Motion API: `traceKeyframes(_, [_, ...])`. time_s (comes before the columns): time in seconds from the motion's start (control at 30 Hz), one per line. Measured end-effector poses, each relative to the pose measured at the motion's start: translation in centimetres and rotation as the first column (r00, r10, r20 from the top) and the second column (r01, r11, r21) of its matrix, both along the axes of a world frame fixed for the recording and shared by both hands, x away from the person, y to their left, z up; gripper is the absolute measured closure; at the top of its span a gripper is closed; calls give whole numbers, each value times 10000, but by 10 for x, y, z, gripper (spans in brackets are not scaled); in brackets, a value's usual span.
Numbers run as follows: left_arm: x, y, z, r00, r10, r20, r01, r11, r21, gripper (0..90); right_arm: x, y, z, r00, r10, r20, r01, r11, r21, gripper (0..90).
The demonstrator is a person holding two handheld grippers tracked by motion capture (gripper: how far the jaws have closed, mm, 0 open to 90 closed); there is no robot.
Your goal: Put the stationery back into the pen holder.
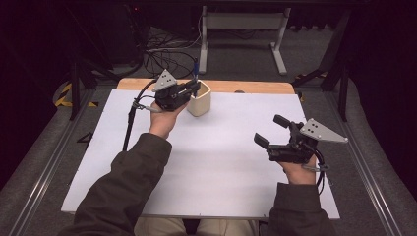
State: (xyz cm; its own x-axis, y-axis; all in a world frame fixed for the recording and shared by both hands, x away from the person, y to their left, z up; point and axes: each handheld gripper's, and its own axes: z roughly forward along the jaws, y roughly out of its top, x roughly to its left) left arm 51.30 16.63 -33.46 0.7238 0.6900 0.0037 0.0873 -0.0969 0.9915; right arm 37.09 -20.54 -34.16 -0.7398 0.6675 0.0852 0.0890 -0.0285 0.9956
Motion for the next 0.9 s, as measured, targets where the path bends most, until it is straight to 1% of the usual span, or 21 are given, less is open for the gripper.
traceKeyframes(0.1, [7, -1, -2, 9998, 189, -58, -188, 9998, 118, 789, 0, -1, 1, 10000, -20, 12, 20, 10000, 34, 31])
traceKeyframes(0.23, [16, -3, -6, 9990, 419, -132, -417, 9990, 145, 789, 0, -3, 1, 10000, -12, 40, 12, 10000, 92, 30])
traceKeyframes(0.27, [18, -3, -7, 9988, 490, -70, -489, 9987, 165, 789, 0, -4, 1, 10000, -22, 59, 21, 9999, 98, 31])
traceKeyframes(0.33, [22, -4, -9, 9984, 566, -53, -565, 9984, 87, 789, 0, -5, 2, 10000, -26, 74, 25, 9999, 134, 31])
traceKeyframes(0.47, [30, -5, -13, 9977, 600, -327, -608, 9979, -242, 788, 0, -7, 2, 10000, -10, 99, 8, 9999, 165, 32])
traceKeyframes(0.53, [33, -6, -14, 9970, 702, -329, -712, 9970, -304, 787, 0, -7, 2, 10000, -38, 88, 36, 9999, 165, 32])
traceKeyframes(0.63, [39, -7, -17, 9958, 760, -514, -785, 9958, -473, 788, 0, -8, 2, 9999, -42, 104, 40, 9998, 209, 32])
traceKeyframes(0.8, [47, -13, -21, 9941, 947, -533, -960, 9951, -218, 787, 0, -9, 2, 9999, -30, 116, 27, 9997, 254, 33])
traceKeyframes(0.9, [51, -15, -24, 9924, 1062, -625, -1077, 9940, -211, 786, 1, -10, 2, 9999, -30, 103, 28, 9997, 260, 33])
